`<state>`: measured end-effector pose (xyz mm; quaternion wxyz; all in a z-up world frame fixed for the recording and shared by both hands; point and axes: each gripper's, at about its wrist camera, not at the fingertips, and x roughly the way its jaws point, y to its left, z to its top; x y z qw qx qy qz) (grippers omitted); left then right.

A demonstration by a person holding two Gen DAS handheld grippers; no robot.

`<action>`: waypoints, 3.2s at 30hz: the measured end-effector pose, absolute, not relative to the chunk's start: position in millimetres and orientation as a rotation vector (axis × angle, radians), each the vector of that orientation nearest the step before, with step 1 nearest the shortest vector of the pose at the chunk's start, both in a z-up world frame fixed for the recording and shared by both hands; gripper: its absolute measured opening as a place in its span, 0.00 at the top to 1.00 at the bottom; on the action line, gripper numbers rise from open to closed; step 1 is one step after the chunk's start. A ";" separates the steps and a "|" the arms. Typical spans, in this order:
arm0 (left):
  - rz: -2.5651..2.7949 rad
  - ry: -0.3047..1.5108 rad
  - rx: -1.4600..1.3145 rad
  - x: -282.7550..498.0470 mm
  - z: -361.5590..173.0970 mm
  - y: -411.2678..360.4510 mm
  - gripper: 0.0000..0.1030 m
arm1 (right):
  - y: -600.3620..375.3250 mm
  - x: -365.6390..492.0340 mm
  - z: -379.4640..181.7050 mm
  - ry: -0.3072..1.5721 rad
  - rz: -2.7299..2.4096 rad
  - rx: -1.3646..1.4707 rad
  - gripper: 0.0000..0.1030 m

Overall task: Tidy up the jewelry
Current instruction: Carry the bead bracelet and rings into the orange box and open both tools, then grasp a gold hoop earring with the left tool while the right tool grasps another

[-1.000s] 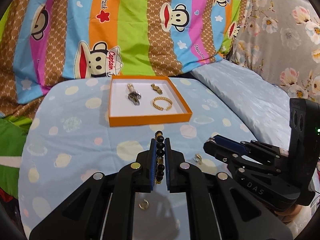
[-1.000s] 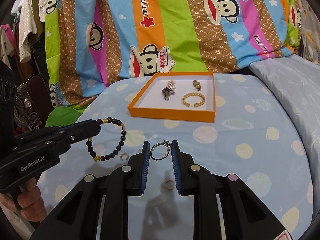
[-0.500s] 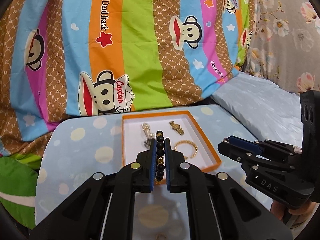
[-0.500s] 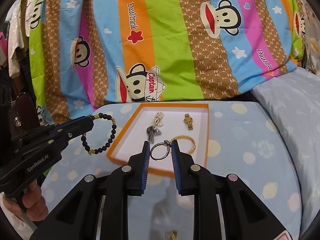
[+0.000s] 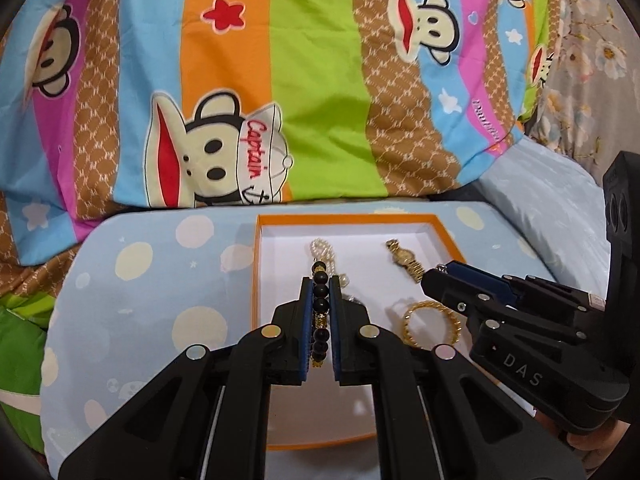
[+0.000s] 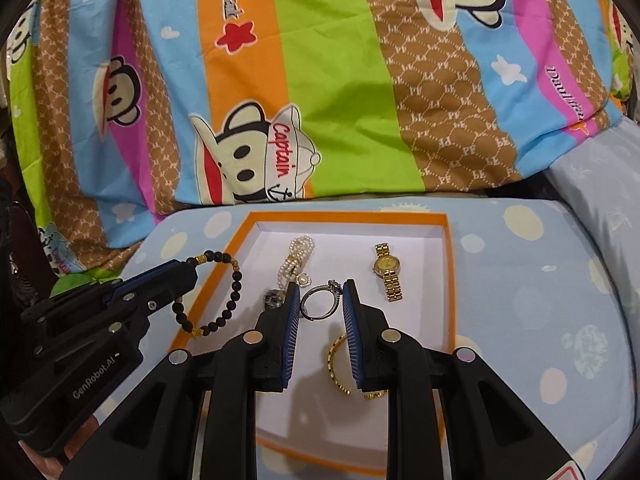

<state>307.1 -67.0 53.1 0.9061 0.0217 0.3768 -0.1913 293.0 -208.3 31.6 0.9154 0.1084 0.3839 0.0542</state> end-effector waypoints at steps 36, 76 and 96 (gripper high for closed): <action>-0.371 0.840 -0.030 132.8 32.5 14.7 0.47 | -216.4 63.1 16.6 0.770 -0.024 0.230 0.58; -0.443 0.921 -0.021 79.1 -6.9 -4.5 0.87 | -195.0 71.7 -6.4 0.826 -0.009 0.238 0.60; -0.441 0.919 -0.016 78.7 -6.9 -5.0 0.87 | -195.0 86.6 -12.6 0.849 -0.024 0.238 0.86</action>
